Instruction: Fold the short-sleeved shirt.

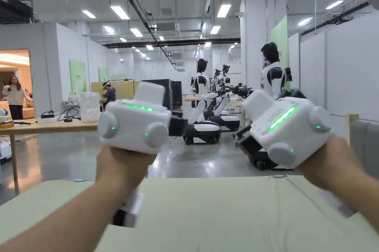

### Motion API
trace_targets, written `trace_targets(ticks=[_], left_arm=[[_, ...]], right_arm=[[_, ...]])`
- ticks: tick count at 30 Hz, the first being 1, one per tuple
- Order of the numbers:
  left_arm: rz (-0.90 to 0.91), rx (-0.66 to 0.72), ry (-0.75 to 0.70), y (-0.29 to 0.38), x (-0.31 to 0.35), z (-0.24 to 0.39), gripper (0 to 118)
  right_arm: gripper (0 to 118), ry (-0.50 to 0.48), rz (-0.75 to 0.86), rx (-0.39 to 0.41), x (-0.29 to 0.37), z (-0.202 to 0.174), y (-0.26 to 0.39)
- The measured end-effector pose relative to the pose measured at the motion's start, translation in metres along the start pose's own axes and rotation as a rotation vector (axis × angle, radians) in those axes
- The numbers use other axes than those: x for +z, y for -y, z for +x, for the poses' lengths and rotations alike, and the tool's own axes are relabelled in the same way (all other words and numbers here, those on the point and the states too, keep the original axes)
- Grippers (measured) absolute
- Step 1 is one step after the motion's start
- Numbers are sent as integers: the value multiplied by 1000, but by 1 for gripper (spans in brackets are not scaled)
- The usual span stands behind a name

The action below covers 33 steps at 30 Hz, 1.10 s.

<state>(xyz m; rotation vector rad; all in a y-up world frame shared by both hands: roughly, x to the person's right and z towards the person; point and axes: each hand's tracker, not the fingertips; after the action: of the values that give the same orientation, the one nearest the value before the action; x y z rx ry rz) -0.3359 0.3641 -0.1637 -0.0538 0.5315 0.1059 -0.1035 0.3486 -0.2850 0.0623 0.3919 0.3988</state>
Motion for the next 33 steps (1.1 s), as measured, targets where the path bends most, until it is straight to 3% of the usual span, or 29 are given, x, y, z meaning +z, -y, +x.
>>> trace_targets(ticks=[1,3,4,5,7,9,12,13,14,15,16,18,20,25,29,33], left_arm=[[-58,195,17,7,-16,-13,118],[-109,300,-11,17,-27,-20,118],[-84,266,-25,19,-27,-21,118],[-15,193,-29,20,-24,-22,118],[89,14,-40,24,-12,-15,118],[124,-131,-74,25,-8,-11,118],[130,-237,-89,27,-13,-1,118],[122,-266,-87,28,-14,2,113],[124,-292,-74,29,-6,11,98],[123,-322,-81,30,-5,15,42],[132,-340,-101,32,-5,18,0],[174,-297,-135,30,-9,18,0],[126,-251,-80,26,-17,17,0],[91,-230,-107,28,-33,1,0],[68,-187,-113,29,-17,-4,0],[54,-194,-156,35,-25,-35,0]], right_arm=[[118,-24,-8,-245,-1,11,5],[118,-5,-30,-517,-4,24,16],[118,5,-32,-589,-4,30,20],[118,10,-21,-599,-3,34,22],[118,16,13,-525,-2,36,20],[118,30,27,-390,-3,33,16],[116,5,-7,-258,-4,20,13],[104,-2,1,-239,-2,16,13],[71,-2,6,-231,-2,13,12],[4,8,5,-232,-2,11,11],[0,39,-17,-231,-5,11,12],[0,-35,-12,-298,-5,10,15],[0,5,-24,-273,-6,13,17],[0,-21,-24,-324,-9,19,20],[0,-45,-22,-323,-14,15,19],[0,-124,-22,-287,-25,-16,11]])
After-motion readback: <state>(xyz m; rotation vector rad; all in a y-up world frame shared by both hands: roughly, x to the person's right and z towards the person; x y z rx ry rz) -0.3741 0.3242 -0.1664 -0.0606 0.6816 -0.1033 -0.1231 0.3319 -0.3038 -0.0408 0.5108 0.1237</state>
